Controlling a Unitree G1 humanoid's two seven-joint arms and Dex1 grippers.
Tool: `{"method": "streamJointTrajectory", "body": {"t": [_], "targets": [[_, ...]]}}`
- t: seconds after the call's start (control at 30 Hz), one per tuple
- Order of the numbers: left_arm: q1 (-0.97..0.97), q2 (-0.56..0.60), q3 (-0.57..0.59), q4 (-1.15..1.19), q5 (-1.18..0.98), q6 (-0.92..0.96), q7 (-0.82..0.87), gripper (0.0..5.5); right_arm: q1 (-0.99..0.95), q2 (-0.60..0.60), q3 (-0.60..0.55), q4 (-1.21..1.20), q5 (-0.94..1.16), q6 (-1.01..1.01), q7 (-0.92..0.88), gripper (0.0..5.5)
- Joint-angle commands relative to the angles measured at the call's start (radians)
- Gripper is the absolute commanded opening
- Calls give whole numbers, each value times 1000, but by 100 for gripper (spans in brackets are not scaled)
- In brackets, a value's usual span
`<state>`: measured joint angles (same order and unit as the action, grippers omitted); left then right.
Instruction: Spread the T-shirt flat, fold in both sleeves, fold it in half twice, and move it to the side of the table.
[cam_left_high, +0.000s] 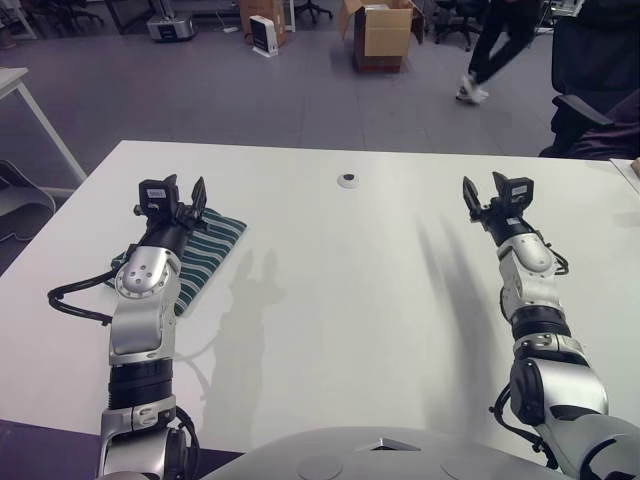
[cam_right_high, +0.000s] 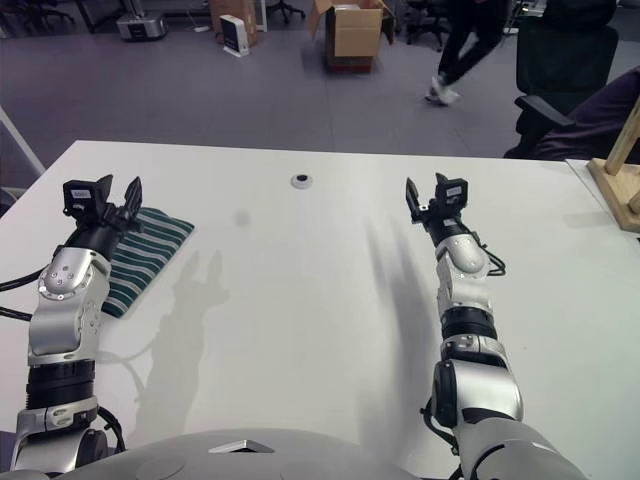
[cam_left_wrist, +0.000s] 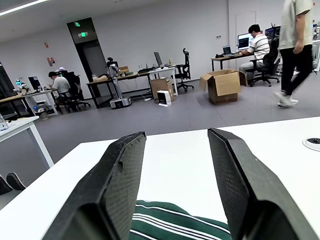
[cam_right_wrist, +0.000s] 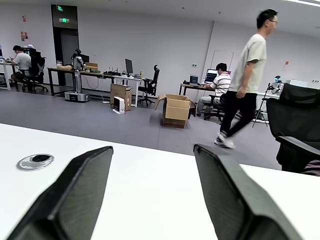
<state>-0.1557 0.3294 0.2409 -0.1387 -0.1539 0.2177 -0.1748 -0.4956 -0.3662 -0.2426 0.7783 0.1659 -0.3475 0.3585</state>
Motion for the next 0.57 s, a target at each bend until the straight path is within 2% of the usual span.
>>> {"method": "streamJointTrajectory", "body": {"t": [0.03, 0.23, 0.57], "targets": [[10, 7, 4, -28, -8, 9, -10, 227, 43, -37, -27, 5, 2, -16, -12, 298], [26, 3, 7, -33, -2, -10, -14, 227, 93, -78, -52, -12, 12, -36, 5, 298], [28, 21, 6, -34, 12, -36, -24, 227, 100, -75, -57, -17, 8, -59, -3, 298]]}}
